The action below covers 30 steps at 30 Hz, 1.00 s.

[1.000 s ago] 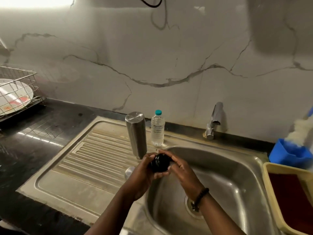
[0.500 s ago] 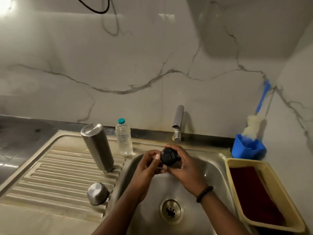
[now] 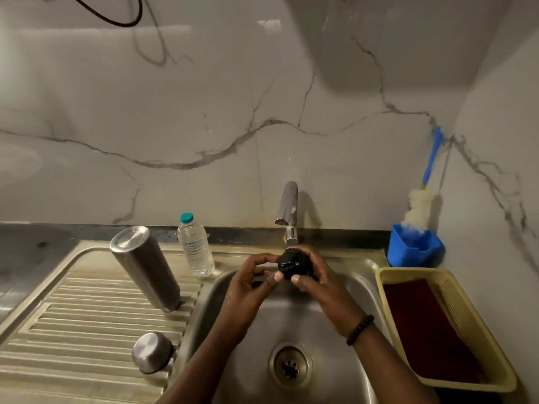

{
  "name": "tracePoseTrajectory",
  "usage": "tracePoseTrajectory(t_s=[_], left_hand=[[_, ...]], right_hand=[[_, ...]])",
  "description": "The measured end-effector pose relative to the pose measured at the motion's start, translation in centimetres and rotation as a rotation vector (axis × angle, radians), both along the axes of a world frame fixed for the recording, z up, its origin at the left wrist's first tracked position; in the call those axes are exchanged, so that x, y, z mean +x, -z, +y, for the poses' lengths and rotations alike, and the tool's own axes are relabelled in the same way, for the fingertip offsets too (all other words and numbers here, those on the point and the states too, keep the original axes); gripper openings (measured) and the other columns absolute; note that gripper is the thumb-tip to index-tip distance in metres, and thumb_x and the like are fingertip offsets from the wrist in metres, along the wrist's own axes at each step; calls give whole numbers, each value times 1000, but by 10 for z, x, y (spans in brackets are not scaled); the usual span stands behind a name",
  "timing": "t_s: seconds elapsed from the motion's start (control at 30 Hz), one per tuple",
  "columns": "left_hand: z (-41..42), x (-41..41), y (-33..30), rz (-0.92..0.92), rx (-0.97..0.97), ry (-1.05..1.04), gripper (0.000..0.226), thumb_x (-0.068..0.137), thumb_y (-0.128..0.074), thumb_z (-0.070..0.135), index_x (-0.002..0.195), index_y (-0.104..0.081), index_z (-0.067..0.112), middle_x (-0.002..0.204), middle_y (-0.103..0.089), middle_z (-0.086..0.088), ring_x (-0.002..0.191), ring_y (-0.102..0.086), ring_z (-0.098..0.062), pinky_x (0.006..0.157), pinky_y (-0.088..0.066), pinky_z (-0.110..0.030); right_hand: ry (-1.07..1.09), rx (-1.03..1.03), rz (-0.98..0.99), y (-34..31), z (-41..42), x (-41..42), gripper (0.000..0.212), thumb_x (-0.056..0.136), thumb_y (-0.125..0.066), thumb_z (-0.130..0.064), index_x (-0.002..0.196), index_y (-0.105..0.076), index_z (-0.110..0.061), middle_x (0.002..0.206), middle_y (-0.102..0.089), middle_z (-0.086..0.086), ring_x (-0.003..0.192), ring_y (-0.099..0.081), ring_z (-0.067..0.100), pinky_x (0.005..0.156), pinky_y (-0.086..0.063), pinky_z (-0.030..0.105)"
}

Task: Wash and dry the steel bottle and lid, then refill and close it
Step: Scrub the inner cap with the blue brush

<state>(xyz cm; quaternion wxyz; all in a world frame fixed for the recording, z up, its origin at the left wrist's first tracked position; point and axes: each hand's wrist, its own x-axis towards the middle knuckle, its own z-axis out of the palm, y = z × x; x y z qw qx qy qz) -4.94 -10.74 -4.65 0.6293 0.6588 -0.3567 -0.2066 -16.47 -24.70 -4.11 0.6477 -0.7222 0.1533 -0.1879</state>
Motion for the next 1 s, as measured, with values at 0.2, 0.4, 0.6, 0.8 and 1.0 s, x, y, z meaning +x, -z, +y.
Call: tracePoseTrajectory(t_s=[0.2,0.4,0.6,0.8,1.0], left_hand=[[-11,-5,-7,-48,-34,-11,31,86,-77,19,113,-63,25,105,-71,-3,101,-68,-24,92,-55,-55],[-24,-7,-7,-174,-79,41,30,88,-75,14,115,-64,23,117,-66,-5,109,-65,-30,89,-55,-55],[-31,-9,-7,-295,-109,-8,19,91,-71,10,108,-68,17,113,-69,1,111,-65,-23,90,-57,-44],[-34,-11,-8,-553,-87,-102,9,97,-58,4,98,-65,10,94,-63,4,90,-63,-15,75,-48,-15],[-38,-17,-6,-500,-27,-213,13,102,-50,11,95,-60,13,84,-58,6,79,-58,-8,66,-44,-10]], right_hand=[[-59,164,-54,3,-4,1,44,88,-49,-21,124,-55,-45,129,-60,-7,116,-58,15,87,-53,32],[37,226,-57,-1,-5,0,29,96,-45,-50,115,-63,-38,111,-68,4,90,-62,22,70,-51,34],[101,225,-27,0,-1,5,39,87,-42,-61,105,-62,-34,83,-60,4,62,-47,12,53,-38,25],[121,161,5,-1,3,10,44,91,-37,-58,106,-60,-24,82,-64,2,55,-46,6,50,-38,17],[116,110,9,4,3,12,52,86,-38,-64,103,-59,-19,87,-64,8,61,-51,5,52,-39,21]])
